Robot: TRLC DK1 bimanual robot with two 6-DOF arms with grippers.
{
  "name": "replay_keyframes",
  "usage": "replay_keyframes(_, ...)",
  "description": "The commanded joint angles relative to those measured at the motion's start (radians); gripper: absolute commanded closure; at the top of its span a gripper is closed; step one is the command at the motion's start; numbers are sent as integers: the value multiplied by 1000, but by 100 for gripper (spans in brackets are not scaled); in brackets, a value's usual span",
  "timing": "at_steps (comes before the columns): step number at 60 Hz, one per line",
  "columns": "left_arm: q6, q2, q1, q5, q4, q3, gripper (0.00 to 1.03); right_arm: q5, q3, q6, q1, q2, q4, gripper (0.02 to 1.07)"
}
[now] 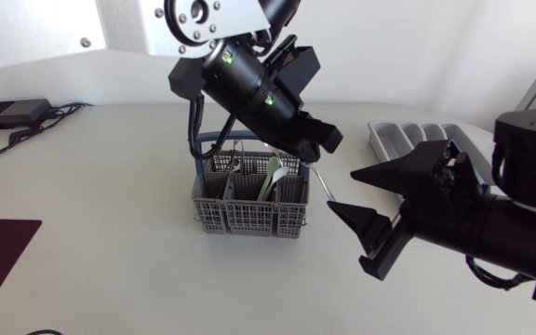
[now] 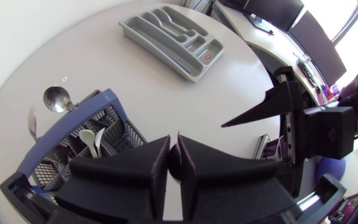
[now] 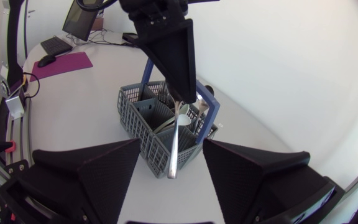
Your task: Sort the cutlery from the basket into the organizer compartments.
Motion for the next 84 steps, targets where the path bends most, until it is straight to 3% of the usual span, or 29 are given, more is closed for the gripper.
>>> replay_keyframes(1,-27,19,4,30,-19,33,100,17,1,-10,7,39,20,41)
replay_keyframes(31,-14,19,2,73,-33,20,100,19,106,-2,-3,190,46,49)
replay_keyframes(46,-14,19,7,83,-33,17,100,17,131,4,0,248,46,73)
replay_keyframes(55,-13,18,5,85,-33,14,100,10,137,2,0,256,37,95)
replay_keyframes(71,-16,13,10,86,-31,8,98,-16,136,2,5,257,6,100)
replay_keyframes(74,-17,11,17,88,-31,11,89,-32,137,2,5,257,-5,101)
replay_keyframes(82,-24,8,42,100,-26,33,46,-41,133,2,5,256,-20,101)
replay_keyframes(84,-30,8,50,100,-22,42,39,-41,129,2,5,256,-23,101)
